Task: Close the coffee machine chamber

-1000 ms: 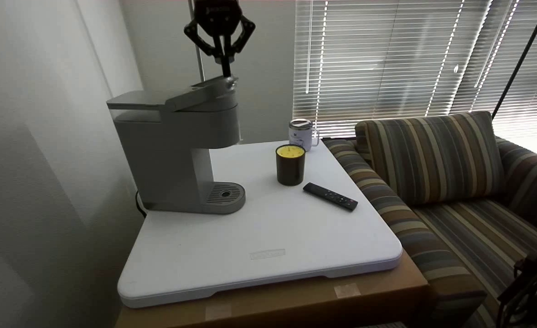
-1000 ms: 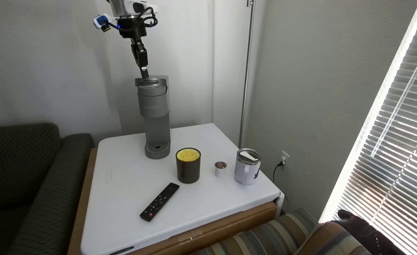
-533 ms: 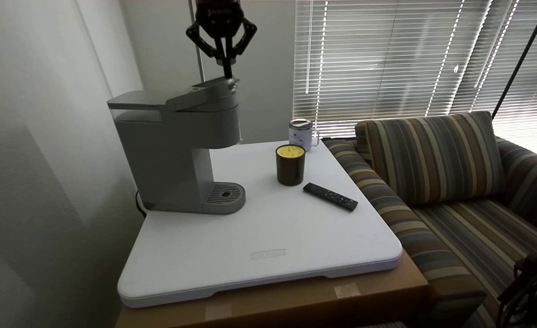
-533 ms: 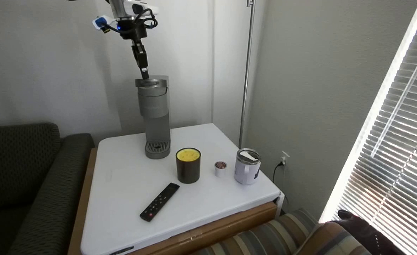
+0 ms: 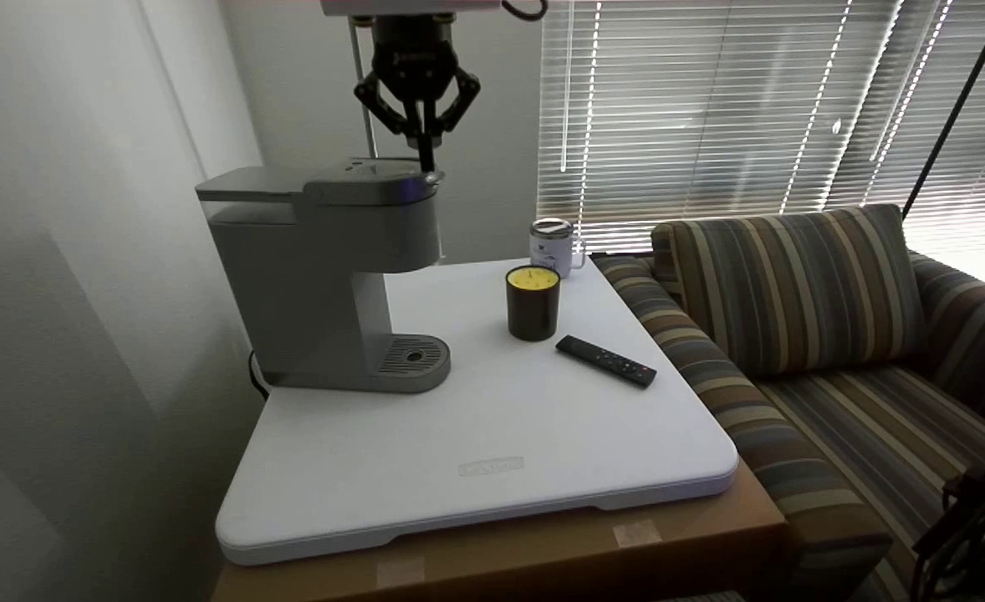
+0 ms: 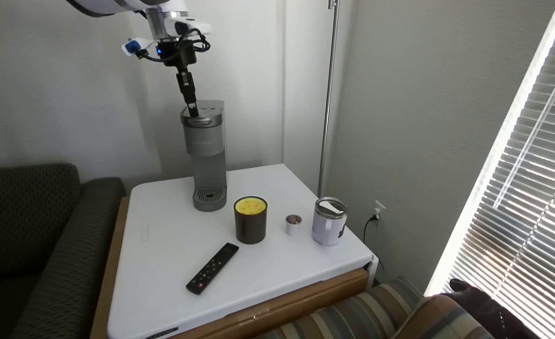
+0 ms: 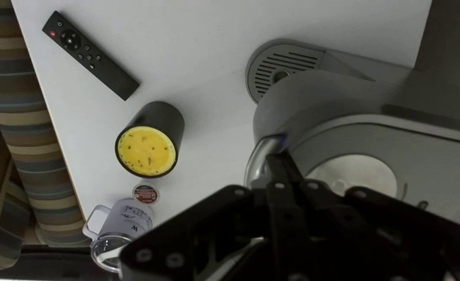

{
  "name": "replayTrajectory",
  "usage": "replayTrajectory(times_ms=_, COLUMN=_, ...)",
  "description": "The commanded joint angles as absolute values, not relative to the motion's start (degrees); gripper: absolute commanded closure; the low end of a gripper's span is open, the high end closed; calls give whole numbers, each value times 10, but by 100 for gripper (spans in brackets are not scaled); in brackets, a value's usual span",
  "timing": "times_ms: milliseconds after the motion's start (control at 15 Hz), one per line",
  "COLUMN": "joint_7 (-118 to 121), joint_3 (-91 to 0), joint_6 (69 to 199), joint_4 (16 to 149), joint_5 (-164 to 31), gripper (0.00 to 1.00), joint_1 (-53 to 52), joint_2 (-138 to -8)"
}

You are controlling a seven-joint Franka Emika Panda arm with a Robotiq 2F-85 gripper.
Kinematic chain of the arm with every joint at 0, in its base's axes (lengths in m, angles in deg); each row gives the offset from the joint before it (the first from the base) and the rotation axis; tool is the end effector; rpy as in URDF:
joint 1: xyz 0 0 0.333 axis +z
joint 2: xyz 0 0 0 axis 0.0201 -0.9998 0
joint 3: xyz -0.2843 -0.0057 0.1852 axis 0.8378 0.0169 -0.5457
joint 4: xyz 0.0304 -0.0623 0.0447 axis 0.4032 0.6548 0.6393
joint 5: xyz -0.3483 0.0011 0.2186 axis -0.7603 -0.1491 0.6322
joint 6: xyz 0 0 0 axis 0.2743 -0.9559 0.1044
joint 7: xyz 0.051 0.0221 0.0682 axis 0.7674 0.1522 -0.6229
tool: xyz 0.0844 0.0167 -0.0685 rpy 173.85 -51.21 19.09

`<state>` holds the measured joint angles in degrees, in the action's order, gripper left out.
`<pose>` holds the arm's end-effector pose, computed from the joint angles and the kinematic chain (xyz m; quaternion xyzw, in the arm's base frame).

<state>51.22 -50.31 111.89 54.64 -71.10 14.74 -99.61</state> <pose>0.7679 0.2151 0.3836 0.9510 -0.2999 0.0714 0.0231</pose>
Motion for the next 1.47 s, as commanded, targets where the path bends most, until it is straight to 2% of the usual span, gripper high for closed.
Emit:
replayTrajectory(times_ms=0, joint_7=530, joint_3=-506, joint_6=1167, joint_4=636, joint_5=-697, gripper=100, joint_1=136, joint_2=-969)
replayTrajectory(times_ms=667, joint_7=544, joint_3=-503, joint_6=1235, joint_4=710, joint_5=-679, gripper=100, joint_1=134, joint_2=-923)
replayTrajectory(times_ms=1400, joint_7=432, joint_3=-513, joint_6=1160, joint_4=700, joint_5=-677, gripper=100, joint_1=123, joint_2=-851)
